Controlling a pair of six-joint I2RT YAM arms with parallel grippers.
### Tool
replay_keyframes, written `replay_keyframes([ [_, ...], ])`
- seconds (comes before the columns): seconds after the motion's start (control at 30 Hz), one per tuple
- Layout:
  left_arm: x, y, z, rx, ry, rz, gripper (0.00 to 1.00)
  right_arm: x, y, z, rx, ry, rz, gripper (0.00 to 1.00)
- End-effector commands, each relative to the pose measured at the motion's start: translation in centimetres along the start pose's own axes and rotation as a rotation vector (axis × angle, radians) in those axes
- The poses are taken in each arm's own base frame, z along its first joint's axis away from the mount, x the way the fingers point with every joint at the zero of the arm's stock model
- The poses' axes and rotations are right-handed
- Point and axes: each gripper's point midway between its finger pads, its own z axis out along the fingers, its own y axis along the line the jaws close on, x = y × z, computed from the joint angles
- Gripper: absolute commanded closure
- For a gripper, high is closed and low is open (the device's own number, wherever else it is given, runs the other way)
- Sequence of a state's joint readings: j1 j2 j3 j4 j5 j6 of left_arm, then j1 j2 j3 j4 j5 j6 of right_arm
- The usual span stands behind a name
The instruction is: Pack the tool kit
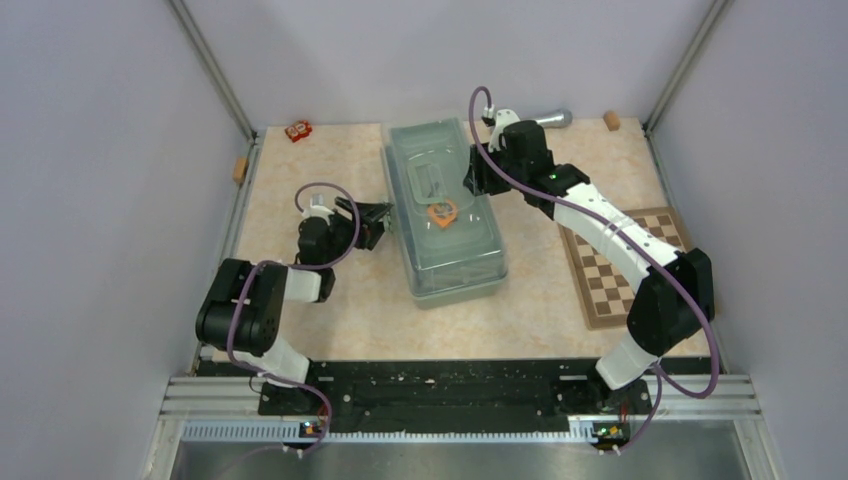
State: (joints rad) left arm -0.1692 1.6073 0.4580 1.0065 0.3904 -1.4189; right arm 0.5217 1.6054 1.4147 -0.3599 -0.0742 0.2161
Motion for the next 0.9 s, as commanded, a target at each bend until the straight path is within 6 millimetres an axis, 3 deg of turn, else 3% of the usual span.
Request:
replay_keyframes([
  [0.0, 2.3, -4.7, -0.1, 0.126, 0.102, 0.092, 0.28, 1.5, 1.4, -0.1, -0.032, 0.058, -0.038, 0.51],
  [0.87, 1.7, -5.0, -1.2, 0.068, 0.038, 0.139, 0.30, 1.4, 1.7, -0.2, -0.035, 0.053, -0.042, 0.51],
])
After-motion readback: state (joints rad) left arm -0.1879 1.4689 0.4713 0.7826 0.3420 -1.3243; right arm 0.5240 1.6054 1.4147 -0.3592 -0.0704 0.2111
